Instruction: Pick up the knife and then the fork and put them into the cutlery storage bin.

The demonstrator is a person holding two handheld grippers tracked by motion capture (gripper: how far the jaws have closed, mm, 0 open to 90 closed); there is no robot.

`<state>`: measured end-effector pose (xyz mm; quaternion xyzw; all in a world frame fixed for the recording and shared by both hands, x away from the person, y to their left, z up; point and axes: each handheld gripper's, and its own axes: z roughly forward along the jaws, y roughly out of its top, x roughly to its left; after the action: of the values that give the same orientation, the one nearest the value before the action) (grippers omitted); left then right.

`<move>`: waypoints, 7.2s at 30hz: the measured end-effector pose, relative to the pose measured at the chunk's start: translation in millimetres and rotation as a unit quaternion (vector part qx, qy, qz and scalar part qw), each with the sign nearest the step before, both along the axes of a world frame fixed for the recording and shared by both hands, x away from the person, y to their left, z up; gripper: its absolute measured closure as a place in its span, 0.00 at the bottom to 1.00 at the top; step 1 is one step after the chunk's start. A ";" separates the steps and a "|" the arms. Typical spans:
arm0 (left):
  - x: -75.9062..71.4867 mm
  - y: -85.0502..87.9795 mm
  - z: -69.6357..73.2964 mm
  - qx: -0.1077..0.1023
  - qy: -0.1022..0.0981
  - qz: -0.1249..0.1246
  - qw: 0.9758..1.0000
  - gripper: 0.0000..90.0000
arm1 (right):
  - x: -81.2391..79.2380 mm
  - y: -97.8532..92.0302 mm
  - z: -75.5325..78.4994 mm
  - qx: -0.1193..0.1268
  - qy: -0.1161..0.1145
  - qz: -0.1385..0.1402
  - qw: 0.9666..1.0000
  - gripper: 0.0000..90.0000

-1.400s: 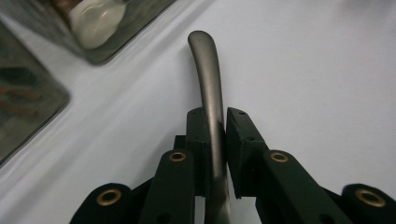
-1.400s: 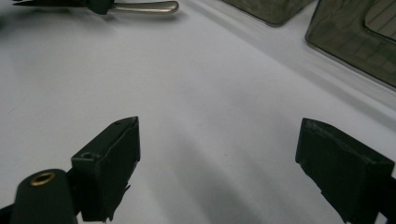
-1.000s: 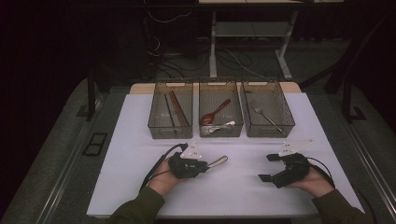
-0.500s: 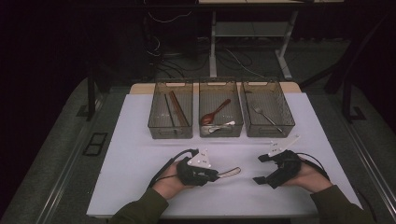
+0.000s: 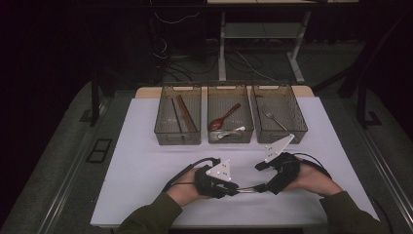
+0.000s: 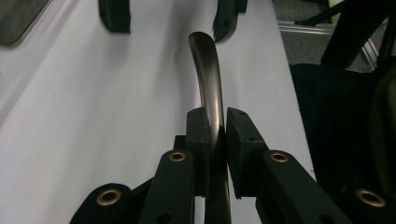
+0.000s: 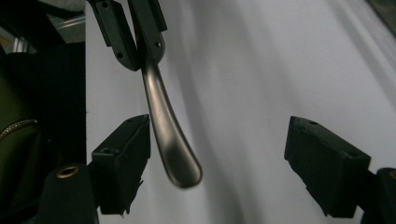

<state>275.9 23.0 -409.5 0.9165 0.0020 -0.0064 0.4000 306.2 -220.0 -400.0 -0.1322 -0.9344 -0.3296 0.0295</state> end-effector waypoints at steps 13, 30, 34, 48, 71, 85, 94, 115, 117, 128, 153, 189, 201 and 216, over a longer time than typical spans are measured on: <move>-2.1 -9.1 6.1 0.003 -0.002 -0.025 1.000 0.88 | -3.1 27.7 -6.2 -0.025 0.053 0.089 0.994 0.51; -1.0 -10.1 4.6 0.004 -0.006 -0.031 0.999 0.88 | -10.4 41.3 -11.1 -0.044 0.079 0.122 0.988 0.84; 0.0 -10.6 4.1 0.008 -0.013 -0.033 0.999 0.88 | -10.6 39.2 -7.9 -0.032 0.061 0.129 0.989 0.85; 3.4 -0.7 6.0 -0.014 0.010 -0.013 1.000 0.87 | -12.3 36.4 -5.5 -0.035 0.025 0.130 0.991 0.92; 8.5 82.1 3.6 -0.109 0.026 0.192 0.975 0.39 | 3.2 -21.0 6.5 -0.017 -0.025 0.020 0.999 0.92; -7.4 113.8 -20.8 -0.086 0.022 0.288 0.953 0.22 | 14.6 -54.6 14.5 0.012 -0.051 -0.077 0.996 0.92; -10.9 125.0 -28.2 -0.076 0.021 0.324 0.943 0.09 | 21.1 -80.9 27.4 0.054 -0.067 -0.143 0.986 0.92; -10.9 123.7 -29.1 -0.075 0.018 0.335 0.939 0.00 | 56.1 -119.7 49.7 0.047 -0.111 -0.312 0.942 0.92; -10.9 123.6 -29.3 -0.074 0.018 0.334 0.939 0.00 | 64.2 -121.1 49.8 0.038 -0.113 -0.327 0.937 0.92; -11.6 121.4 -30.8 -0.073 0.022 0.324 0.943 0.00 | 115.4 -100.9 35.0 -0.027 -0.086 -0.369 0.925 0.92; -11.9 121.4 -32.0 -0.072 0.023 0.315 0.946 0.00 | 135.6 -100.7 22.8 0.025 -0.061 -0.392 0.918 0.61; -10.7 128.7 -33.5 -0.072 0.028 0.313 0.947 0.00 | 13.3 -83.7 -1.4 0.123 -0.091 -0.320 0.935 0.20; -11.3 129.1 -33.1 -0.075 0.027 0.313 0.946 0.00 | -26.2 -87.3 -27.5 0.143 -0.087 -0.314 0.935 0.20; -10.9 129.3 -33.9 -0.072 0.026 0.313 0.947 0.00 | -46.2 -76.0 -46.6 0.125 -0.073 -0.291 0.946 0.20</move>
<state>265.0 152.3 -443.4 0.8382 0.2981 0.0952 0.4466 260.0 -296.0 -446.5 -0.3686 -0.8063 -0.4468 -0.1200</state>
